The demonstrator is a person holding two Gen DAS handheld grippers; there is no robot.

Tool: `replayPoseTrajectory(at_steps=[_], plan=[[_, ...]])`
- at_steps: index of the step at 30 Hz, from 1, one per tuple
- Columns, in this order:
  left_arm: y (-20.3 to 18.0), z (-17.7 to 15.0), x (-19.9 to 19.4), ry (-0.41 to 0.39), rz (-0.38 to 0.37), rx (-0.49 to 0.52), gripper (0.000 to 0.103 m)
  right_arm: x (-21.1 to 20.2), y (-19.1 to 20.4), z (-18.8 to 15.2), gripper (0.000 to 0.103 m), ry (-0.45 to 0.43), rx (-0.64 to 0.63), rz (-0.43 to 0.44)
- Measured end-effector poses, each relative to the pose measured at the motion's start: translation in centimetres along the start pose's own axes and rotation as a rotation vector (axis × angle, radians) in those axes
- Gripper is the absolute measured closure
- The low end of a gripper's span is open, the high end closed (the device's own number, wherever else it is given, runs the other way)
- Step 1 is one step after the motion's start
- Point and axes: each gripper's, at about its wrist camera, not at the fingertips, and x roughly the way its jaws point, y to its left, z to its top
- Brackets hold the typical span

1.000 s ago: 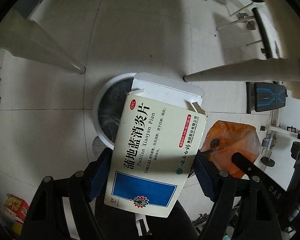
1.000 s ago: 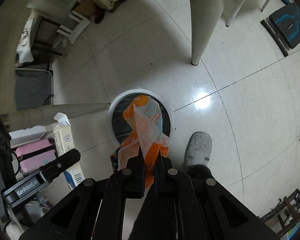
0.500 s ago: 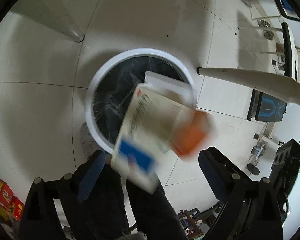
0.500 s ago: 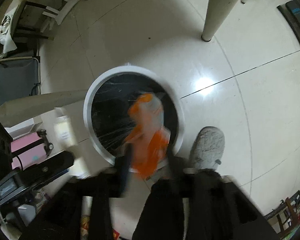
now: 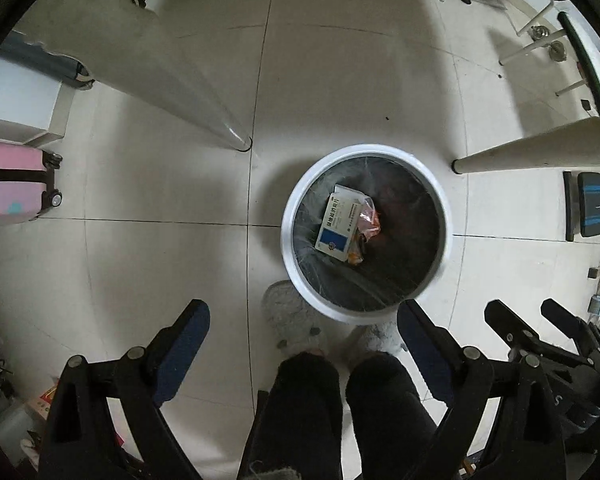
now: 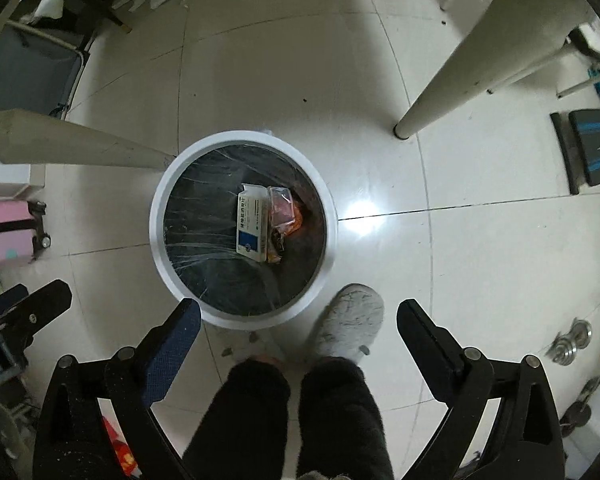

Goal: Collect trash
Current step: 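Move both tools back up over the table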

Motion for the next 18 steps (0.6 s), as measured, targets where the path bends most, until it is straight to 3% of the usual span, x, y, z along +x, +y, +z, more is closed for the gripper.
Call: replayPoseTrajectory(at_steps=[9, 18], plan=[[1.1, -1.7, -8.8, -0.037, -0.011, 0.011, 0.007, -10.5, 0.4, -1.9, 0.003, -0.033, -0.015, -0.005], [2.4, -4.0, -19.8, -0.076, -0.037, 0.013, 0.007, -25.1, 2.4, -4.2, 0.003, -0.075, -0.073, 0.031]])
